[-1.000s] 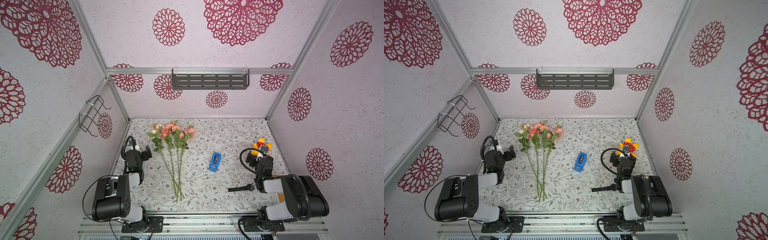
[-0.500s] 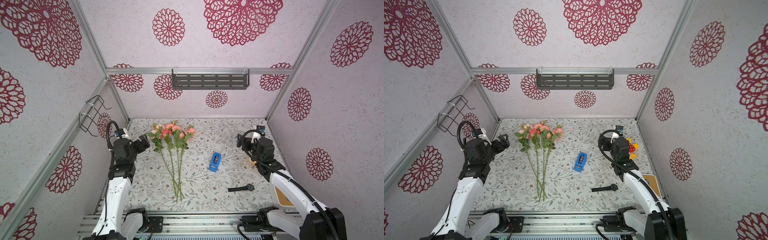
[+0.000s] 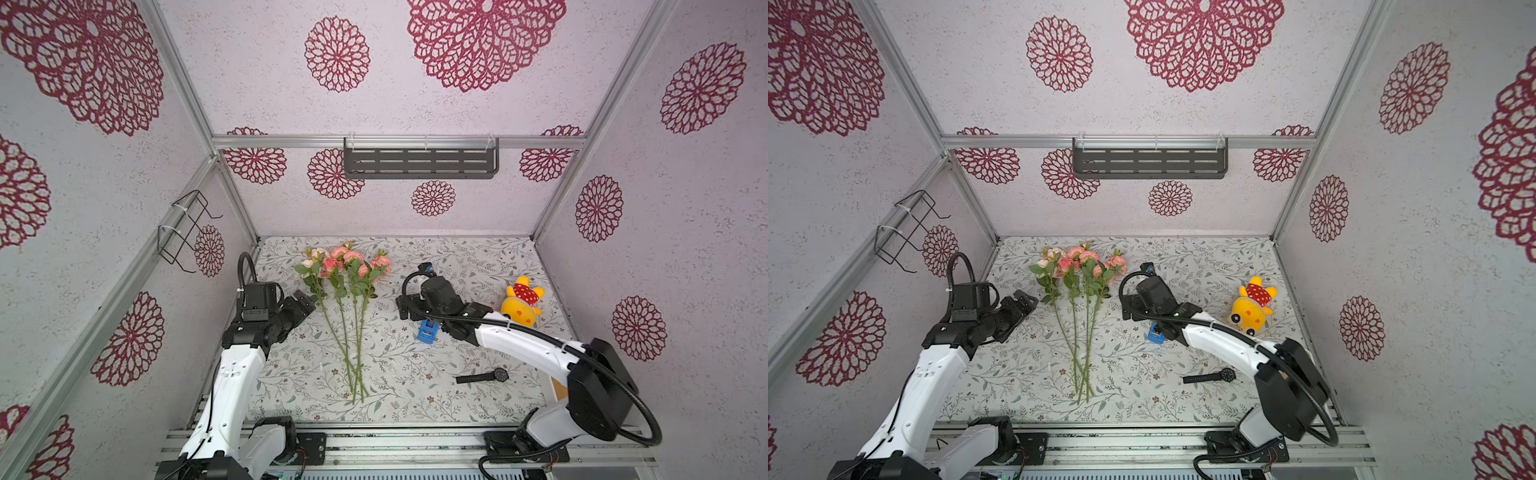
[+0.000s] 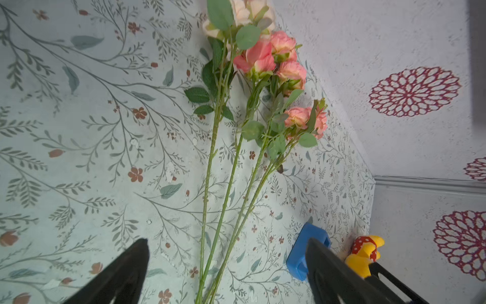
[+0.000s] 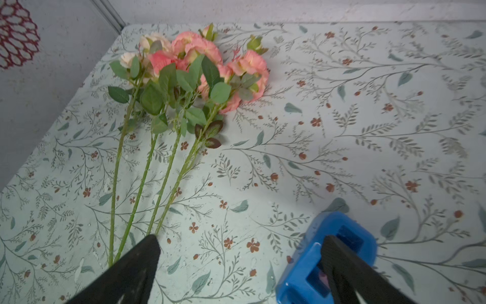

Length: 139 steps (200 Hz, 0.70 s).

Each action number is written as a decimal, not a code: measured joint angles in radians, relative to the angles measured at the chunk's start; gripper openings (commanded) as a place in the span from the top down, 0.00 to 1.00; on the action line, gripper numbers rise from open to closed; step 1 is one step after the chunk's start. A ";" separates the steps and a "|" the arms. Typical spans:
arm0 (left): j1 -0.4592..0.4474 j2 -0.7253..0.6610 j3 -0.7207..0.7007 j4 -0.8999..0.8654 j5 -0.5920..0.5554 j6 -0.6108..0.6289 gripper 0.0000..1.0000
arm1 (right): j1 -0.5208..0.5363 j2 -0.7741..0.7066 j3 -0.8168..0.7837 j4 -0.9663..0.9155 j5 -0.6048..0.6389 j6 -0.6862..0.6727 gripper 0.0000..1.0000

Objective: Wrap bouquets with tape
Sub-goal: Gather the flowers at the center of the board.

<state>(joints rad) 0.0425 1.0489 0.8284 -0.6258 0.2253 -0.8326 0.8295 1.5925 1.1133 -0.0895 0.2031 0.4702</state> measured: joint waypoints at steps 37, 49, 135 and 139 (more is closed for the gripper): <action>-0.061 0.159 -0.023 0.030 0.009 -0.024 0.40 | 0.085 0.229 0.172 0.007 -0.040 0.022 0.01; -0.081 0.224 -0.022 0.051 0.014 -0.034 0.47 | 0.093 0.283 0.204 0.010 -0.069 0.037 0.01; -0.144 0.576 0.138 0.084 0.016 -0.043 0.59 | 0.105 0.446 0.306 0.007 -0.159 0.062 0.01; -0.146 0.587 0.141 0.086 0.016 -0.044 0.59 | 0.107 0.454 0.316 0.006 -0.161 0.061 0.01</action>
<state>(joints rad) -0.1036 1.6360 0.9695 -0.5400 0.2417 -0.8764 0.9367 2.0460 1.4296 -0.0834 0.0425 0.5316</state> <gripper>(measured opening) 0.412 0.989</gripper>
